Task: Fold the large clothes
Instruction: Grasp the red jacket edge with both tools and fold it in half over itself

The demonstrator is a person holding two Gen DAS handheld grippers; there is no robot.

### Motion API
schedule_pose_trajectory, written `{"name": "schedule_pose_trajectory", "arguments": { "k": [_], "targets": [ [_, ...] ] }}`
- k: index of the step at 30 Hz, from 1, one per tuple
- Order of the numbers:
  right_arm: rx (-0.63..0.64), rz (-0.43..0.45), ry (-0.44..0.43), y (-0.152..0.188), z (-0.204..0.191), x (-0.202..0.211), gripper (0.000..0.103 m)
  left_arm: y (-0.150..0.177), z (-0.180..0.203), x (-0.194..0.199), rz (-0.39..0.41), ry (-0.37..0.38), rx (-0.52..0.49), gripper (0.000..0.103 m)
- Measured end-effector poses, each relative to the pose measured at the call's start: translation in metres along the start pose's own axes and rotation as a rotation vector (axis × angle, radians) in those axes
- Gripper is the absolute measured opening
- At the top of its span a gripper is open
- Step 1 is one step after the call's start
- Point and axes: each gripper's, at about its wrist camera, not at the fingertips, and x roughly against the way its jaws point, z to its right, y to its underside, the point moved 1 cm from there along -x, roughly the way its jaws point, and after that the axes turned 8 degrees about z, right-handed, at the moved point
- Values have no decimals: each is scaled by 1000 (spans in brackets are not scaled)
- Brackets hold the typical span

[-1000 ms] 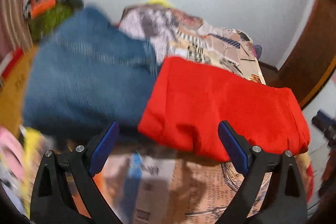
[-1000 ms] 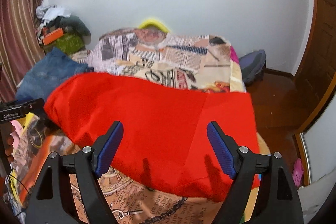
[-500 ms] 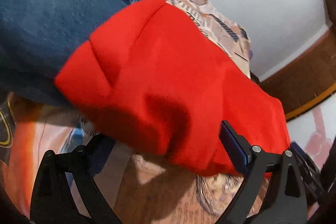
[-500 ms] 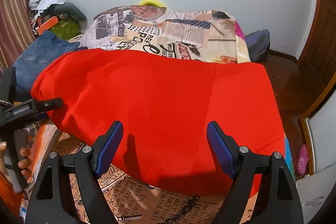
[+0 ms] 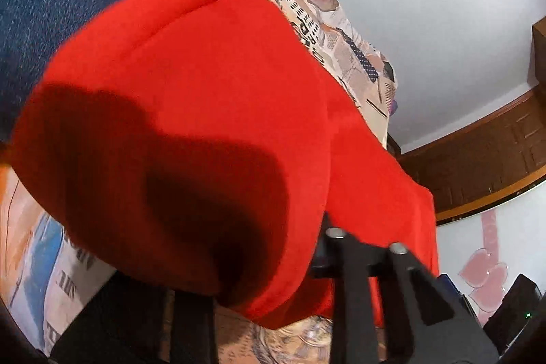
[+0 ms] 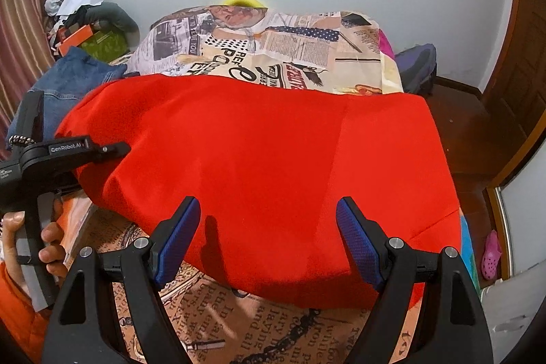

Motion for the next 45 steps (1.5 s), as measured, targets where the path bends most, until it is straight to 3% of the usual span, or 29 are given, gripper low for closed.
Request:
{"name": "schedule_pose_trajectory", "arguments": {
  "k": [5, 10, 12, 15, 21, 26, 29, 33, 36, 39, 42, 45],
  "targets": [
    [15, 25, 4, -11, -2, 9, 79, 2, 38, 30, 83, -51, -166, 12],
    [36, 72, -5, -33, -11, 18, 79, -3, 66, 85, 230, 15, -307, 12],
    [38, 77, -34, -42, -18, 17, 80, -3, 79, 105, 288, 10, -387, 12],
    [32, 44, -102, -49, -33, 5, 84, -7, 89, 121, 343, 4, -442, 12],
    [9, -150, -263, -22, -82, -55, 84, -3, 81, 135, 388, -86, -527, 12],
    [-21, -265, -302, 5, -110, -94, 84, -2, 70, 113, 333, -156, -576, 12],
    [36, -258, -290, 5, -116, -91, 84, 4, 79, 112, 333, -170, -632, 12],
    [-9, -212, -307, -5, -83, -67, 84, 12, 112, 112, 329, -138, -717, 12],
    [-57, -97, -180, -8, -35, -34, 84, 31, 149, 106, 326, -88, -795, 12],
    [-96, -27, -26, -2, 17, 0, 84, 64, 188, 86, 268, -9, -890, 12],
    [-140, -13, 66, 6, 59, 27, 84, 102, 210, 56, 173, 61, -939, 12],
    [-176, -7, 114, 14, 86, 46, 84, 133, 211, 18, 15, 100, -947, 12]
  ]
}}
